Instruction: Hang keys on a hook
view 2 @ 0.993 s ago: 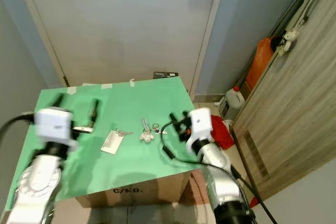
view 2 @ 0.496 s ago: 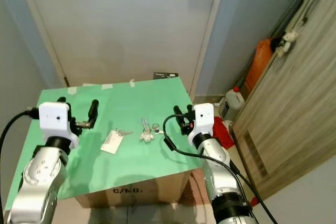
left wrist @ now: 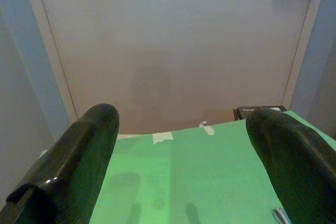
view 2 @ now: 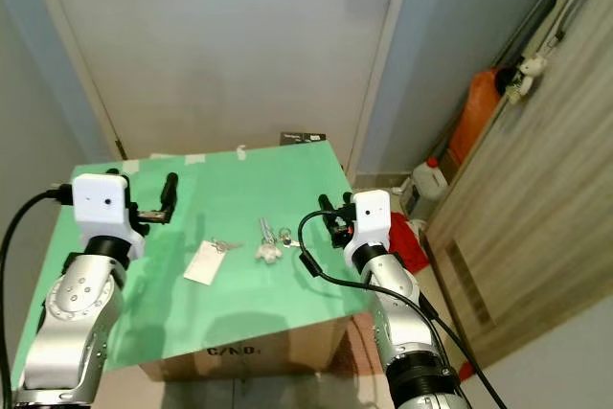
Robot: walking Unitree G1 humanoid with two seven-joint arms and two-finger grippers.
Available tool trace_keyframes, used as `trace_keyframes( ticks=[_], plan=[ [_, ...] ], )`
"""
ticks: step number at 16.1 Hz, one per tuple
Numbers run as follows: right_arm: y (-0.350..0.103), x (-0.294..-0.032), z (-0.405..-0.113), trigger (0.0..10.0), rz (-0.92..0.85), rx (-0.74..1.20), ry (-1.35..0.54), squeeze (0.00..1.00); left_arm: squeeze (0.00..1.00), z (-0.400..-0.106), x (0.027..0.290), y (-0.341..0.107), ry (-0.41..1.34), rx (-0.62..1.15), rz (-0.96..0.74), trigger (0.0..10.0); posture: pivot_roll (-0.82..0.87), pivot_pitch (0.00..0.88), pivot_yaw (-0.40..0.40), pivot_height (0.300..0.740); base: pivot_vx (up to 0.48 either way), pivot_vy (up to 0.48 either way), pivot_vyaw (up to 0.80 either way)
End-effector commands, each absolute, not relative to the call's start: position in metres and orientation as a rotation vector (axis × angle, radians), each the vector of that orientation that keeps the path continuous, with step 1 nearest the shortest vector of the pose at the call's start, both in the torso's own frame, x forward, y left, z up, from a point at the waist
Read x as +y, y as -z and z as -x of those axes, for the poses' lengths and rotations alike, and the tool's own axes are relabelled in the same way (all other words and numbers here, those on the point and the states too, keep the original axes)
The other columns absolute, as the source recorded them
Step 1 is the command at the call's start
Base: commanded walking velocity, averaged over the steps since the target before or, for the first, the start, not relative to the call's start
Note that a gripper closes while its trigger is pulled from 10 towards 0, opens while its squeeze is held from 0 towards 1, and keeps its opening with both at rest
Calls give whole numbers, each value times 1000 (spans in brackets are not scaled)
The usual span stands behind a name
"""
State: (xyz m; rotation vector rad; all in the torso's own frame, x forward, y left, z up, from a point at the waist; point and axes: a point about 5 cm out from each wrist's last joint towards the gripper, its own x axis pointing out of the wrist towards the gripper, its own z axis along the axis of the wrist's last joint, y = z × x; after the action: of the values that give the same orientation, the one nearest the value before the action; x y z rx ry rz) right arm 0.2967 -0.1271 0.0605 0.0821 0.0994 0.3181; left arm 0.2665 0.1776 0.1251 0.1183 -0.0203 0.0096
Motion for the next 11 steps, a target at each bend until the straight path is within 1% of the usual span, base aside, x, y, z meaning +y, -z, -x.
trace_keyframes(
  ticks=[1, 3, 8, 9, 10, 11],
  plan=[
    [-64, -125, -299, 10000, -76, 84, -332, 0, 0, -269, 174, -125, 8, -11, -116, 10000, 87, 0, -33, 740, 277, 394, 0],
    [-62, -126, -298, 10000, -77, 91, -336, 0, 0, -270, 173, -123, 16, 0, -132, 10000, 87, 0, -33, 740, 334, 334, 0],
    [-60, -125, -296, 10000, -75, 95, -344, 0, 0, -278, 168, -120, 65, 30, -160, 10000, 82, 0, -31, 740, 474, 0, 0],
    [-60, -128, -296, 10000, -75, 96, -344, 0, 0, -282, 167, -117, 72, 67, -194, 10000, 81, 0, -30, 740, 480, 0, 0],
    [-60, -129, -296, 10000, -75, 98, -344, 0, 0, -284, 166, -115, 77, 89, -210, 10000, 81, 0, -30, 740, 262, 0, 0],
    [-59, -130, -296, 10000, -74, 99, -345, 0, 0, -287, 166, -112, 89, 116, -228, 10000, 80, 0, -28, 740, 0, 0, 0]
  ],
)
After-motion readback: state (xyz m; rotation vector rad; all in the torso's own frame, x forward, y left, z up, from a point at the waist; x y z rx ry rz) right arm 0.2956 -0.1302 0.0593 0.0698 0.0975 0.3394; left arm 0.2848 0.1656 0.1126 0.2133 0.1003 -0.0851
